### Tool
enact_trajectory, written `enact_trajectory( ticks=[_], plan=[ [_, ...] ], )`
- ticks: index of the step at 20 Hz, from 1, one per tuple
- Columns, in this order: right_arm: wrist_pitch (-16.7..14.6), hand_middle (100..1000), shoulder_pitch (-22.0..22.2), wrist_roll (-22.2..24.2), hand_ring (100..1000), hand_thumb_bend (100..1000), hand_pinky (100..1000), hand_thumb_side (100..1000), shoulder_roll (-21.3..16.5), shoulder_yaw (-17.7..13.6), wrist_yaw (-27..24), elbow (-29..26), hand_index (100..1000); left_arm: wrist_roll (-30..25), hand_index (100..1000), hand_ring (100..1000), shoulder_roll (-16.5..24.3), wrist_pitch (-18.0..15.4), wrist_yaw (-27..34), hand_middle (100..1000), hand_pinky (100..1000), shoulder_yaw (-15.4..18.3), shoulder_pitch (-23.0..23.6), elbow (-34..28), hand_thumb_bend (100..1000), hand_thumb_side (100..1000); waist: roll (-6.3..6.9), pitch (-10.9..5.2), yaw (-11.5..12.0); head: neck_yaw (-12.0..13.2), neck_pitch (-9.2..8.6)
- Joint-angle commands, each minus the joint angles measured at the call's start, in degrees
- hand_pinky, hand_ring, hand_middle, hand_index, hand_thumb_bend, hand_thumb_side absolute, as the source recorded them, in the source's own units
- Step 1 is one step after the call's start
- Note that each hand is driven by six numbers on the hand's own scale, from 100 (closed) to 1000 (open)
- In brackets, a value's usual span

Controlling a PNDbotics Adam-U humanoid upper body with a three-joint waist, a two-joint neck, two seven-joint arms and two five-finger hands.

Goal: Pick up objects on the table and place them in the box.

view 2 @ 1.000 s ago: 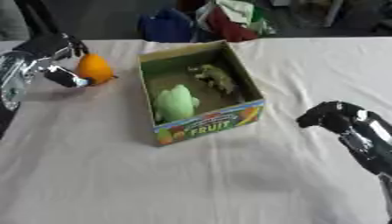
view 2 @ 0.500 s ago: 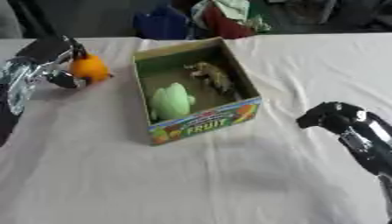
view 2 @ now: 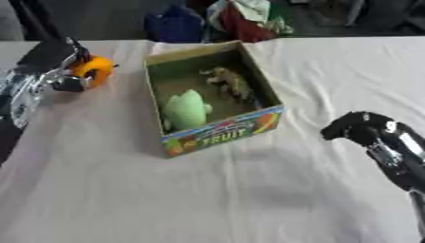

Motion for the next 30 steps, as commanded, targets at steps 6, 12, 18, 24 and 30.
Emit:
enact_trajectory(
  ticks=[6,12,18,24,30],
  plan=[
    [-0.1,609,-0.5,0.1,725,100,726,649,-1.0,-0.3,-0.1,-0.4,729,-1.8,500,386,1.5,-2.8,6.9,345,511,-3.0,-3.3,-12.3,100,141,0.16,-1.47,-0.1,0.0,-0.48],
    [0.0,609,-0.5,0.4,726,100,726,646,-0.8,-0.1,-0.3,-0.4,729,-4.9,505,390,-2.3,-5.1,9.8,349,515,-6.7,-6.3,-17.4,100,139,0.19,-1.89,-0.6,0.5,-0.38],
    [0.1,609,-0.6,1.1,727,100,726,646,-0.5,0.5,-0.5,-0.3,729,-6.8,520,401,-8.4,-7.4,7.3,361,520,-9.4,-8.1,-15.5,100,162,0.06,-2.17,-1.5,1.4,-0.32],
    [0.2,609,-0.7,1.4,727,100,726,649,-0.2,0.7,-0.6,-0.3,729,-7.3,539,414,-12.6,-9.3,3.5,376,526,-10.5,-7.7,-11.9,100,188,0.08,-2.11,-2.1,2.1,-0.42],
    [0.3,609,-0.7,1.4,728,100,726,651,-0.2,0.7,-0.5,-0.3,729,-8.4,580,444,-14.3,-11.5,1.1,414,544,-11.4,-6.8,-9.4,204,268,0.24,-1.97,-2.1,2.0,-0.4]
  ],
)
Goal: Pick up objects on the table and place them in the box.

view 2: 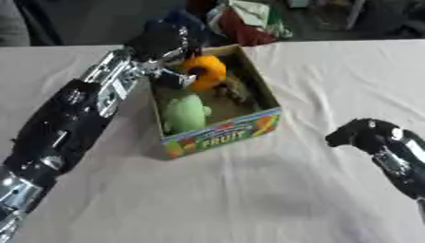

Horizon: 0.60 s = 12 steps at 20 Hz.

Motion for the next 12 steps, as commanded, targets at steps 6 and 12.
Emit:
enact_trajectory(
  ticks=[6,12],
  plan=[
    [0.0,609,-0.7,0.1,728,100,727,651,-0.7,-0.2,-0.2,-0.6,729,-1.0,643,484,-0.3,-2.4,-1.7,467,569,-0.7,-0.3,0.1,402,398,-0.01,-0.97,0.1,0.0,-0.47],
    [0.1,609,-0.7,0.1,728,100,727,649,-0.7,-0.3,-0.2,-0.6,730,-0.3,709,527,0.1,-2.3,0.5,524,608,-0.8,0.3,-1.7,693,726,0.04,-0.93,0.3,-0.2,-0.65]
  ],
)
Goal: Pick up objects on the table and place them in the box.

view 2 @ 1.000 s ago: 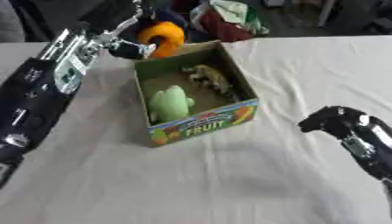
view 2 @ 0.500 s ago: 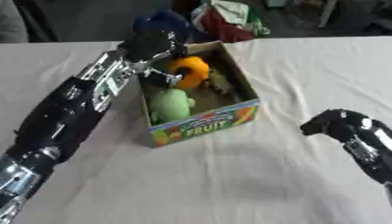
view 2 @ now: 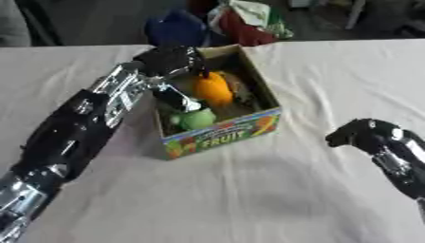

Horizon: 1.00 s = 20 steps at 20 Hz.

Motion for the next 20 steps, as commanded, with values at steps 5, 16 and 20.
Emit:
enact_trajectory(
  ticks=[5,16,20],
  plan=[
    [0.0,609,-0.8,0.0,728,100,727,648,-0.8,-0.4,-0.2,-0.6,730,0.3,739,532,2.1,0.4,5.5,547,620,-0.1,0.2,-5.9,756,830,-0.14,-0.86,0.3,-0.5,-0.84],
    [-0.5,609,-0.9,-0.9,728,100,727,631,-1.5,-1.5,-0.1,-0.5,730,2.5,692,492,10.3,10.1,37.6,514,600,4.2,6.4,-26.4,324,879,-0.17,-0.63,1.9,-2.3,-1.21],
    [-0.7,609,-0.9,-1.3,728,100,727,624,-1.9,-2.0,-0.3,-0.6,730,4.0,686,483,13.9,14.4,51.8,505,594,7.3,12.9,-36.4,281,895,-0.09,-0.7,2.8,-3.2,-1.22]
  ],
)
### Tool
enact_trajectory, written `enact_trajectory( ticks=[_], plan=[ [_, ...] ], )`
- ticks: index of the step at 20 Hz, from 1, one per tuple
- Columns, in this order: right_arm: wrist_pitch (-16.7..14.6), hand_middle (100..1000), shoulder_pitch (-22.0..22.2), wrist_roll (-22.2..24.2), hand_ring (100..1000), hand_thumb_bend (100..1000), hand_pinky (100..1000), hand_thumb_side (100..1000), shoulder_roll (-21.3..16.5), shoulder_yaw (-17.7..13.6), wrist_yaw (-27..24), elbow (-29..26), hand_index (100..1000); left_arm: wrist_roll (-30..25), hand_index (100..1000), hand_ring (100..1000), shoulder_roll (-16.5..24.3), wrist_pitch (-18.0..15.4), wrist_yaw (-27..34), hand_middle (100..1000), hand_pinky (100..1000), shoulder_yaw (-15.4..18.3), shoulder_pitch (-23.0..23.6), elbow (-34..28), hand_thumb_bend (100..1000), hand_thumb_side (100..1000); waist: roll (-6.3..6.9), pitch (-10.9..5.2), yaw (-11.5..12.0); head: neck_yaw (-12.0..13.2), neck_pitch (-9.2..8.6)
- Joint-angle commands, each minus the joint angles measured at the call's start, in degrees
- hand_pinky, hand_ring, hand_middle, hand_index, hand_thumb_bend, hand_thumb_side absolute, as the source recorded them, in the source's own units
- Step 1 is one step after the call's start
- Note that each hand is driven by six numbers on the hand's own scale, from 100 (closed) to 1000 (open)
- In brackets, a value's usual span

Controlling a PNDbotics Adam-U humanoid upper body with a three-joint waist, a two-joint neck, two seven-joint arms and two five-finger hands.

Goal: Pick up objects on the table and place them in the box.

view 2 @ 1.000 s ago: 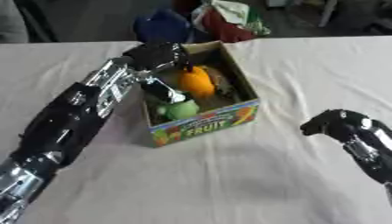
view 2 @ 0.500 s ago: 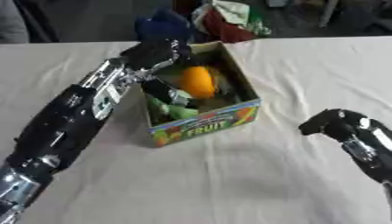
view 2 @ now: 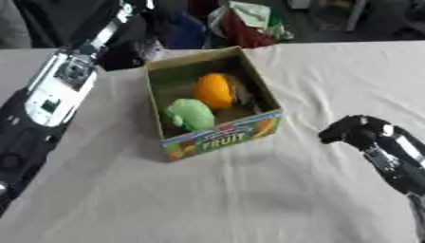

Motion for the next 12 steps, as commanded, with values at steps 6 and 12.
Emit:
enact_trajectory(
  ticks=[6,12],
  plan=[
    [-0.1,609,-0.8,-0.7,728,100,727,617,-1.9,-1.2,-0.5,-0.8,729,2.5,662,468,3.2,5.8,19.9,490,581,7.1,15.9,-17.0,242,940,-0.12,-0.9,1.5,-1.7,-0.88],
    [0.0,609,-0.9,-0.8,728,100,728,615,-1.9,-1.4,-0.8,-0.9,729,2.4,635,465,-0.3,6.9,21.8,488,579,9.2,25.6,-19.7,257,956,-0.2,-0.97,2.3,-2.1,-0.62]
  ],
)
